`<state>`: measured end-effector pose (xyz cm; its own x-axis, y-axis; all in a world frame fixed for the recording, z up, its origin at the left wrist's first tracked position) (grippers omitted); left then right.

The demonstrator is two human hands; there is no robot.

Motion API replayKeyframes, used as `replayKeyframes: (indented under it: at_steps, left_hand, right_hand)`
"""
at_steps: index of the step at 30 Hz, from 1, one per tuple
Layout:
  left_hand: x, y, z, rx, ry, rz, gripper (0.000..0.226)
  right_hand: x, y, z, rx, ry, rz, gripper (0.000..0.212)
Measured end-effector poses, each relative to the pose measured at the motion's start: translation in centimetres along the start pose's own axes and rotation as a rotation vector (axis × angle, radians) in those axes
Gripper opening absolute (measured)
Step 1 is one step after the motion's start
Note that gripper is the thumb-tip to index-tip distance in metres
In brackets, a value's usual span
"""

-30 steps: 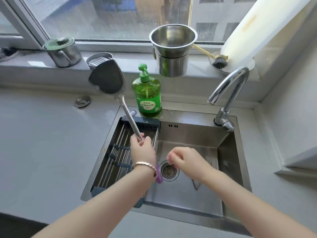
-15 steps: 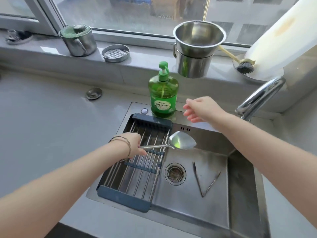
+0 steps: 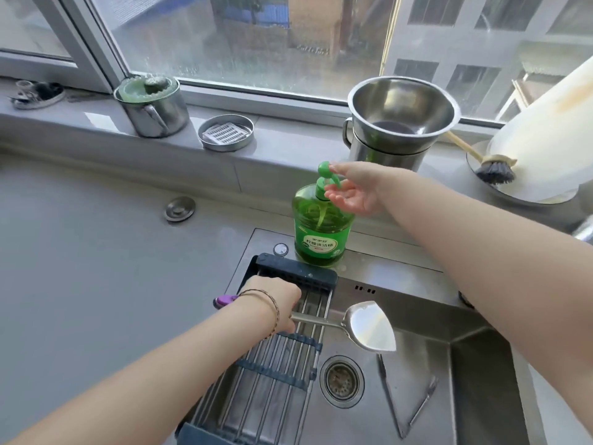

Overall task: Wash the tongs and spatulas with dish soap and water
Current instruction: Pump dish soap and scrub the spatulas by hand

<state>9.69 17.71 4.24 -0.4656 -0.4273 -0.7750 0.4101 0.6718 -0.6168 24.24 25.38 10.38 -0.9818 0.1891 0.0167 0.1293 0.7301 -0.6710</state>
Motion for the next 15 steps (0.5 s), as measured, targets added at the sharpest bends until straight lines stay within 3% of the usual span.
replayKeyframes:
  at_steps: [15]
  left_hand:
    - [0.4, 2.0, 0.4, 0.040, -0.117, -0.005, 0.022]
  right_hand:
    - [2.1, 2.1, 0.3, 0.110, 0.318, -0.156, 0.043]
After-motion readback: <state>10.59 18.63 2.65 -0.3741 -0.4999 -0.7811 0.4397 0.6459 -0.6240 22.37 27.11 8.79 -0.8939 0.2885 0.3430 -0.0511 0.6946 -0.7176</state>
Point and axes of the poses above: each hand's wrist, its own y-axis towards the middle knuckle, its own x-axis out of the palm, z = x × y, the point moved 9 cm from there along y, towards the middle knuckle, and after that the axes turned 4 degrees about -x, right-handed, at the moved point
